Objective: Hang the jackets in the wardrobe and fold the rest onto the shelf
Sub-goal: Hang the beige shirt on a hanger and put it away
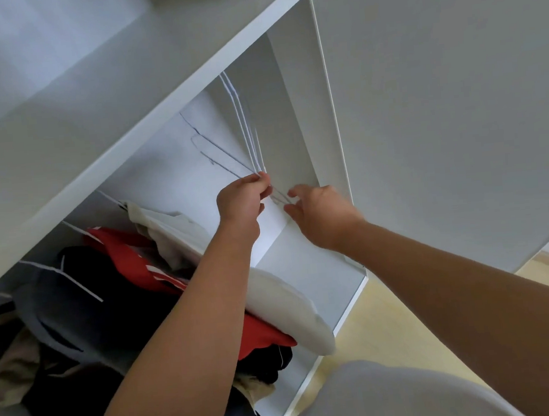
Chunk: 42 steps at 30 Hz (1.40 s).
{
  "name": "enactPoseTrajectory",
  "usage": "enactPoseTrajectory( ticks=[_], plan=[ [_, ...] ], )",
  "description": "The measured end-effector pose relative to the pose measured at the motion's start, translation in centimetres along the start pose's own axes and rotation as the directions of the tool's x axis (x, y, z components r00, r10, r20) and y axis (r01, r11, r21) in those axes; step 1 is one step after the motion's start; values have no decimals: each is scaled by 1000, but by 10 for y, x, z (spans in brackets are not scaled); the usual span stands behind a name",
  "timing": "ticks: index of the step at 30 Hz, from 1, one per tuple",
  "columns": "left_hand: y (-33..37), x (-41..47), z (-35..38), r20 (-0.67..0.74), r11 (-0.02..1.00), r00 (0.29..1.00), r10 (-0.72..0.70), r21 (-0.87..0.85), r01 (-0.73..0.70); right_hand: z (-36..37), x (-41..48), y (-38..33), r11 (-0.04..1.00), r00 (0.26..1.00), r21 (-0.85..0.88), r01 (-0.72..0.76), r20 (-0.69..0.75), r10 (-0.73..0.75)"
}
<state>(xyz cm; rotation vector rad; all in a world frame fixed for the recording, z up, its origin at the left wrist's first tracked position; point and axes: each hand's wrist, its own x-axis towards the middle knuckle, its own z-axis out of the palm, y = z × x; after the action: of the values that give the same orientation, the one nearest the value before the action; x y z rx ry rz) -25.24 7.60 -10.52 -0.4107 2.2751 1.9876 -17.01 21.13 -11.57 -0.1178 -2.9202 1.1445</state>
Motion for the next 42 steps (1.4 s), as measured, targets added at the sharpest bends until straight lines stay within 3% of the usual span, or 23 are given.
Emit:
enactPoseTrajectory(
  ticks=[5,10,16,22,26,31,35,38,42],
  plan=[
    [-10,-19,-3,69,995,994,-90,-27,92,0,-15,6,999,1000,-52,0,-28,-2],
    [-19,-23,-13,251,938,949,-191,-238,252,-9,-27,13,995,1000,-95,5,-27,-8],
    [-38,-14,-16,195,854,931,-307,-376,360,-31,-47,30,992,992,-124,-32,-126,16],
    [-71,-18,-5,233,814,832,-503,-196,547,-54,-84,44,999,953,37,-40,-298,49],
    [-92,-37,25,276,813,777,-565,28,581,-62,-111,50,992,930,117,-42,-357,82],
    [-108,-69,73,280,828,790,-545,329,454,-82,-138,61,980,844,175,-89,-509,168],
    [-112,-92,105,363,854,804,-472,416,313,-98,-160,72,974,686,162,-160,-691,228],
    [-118,-103,126,469,873,761,-448,412,260,-106,-181,81,961,575,139,-239,-777,255],
    [-126,-116,148,611,888,665,-430,418,190,-108,-218,96,912,439,254,-323,-813,382]
  ],
)
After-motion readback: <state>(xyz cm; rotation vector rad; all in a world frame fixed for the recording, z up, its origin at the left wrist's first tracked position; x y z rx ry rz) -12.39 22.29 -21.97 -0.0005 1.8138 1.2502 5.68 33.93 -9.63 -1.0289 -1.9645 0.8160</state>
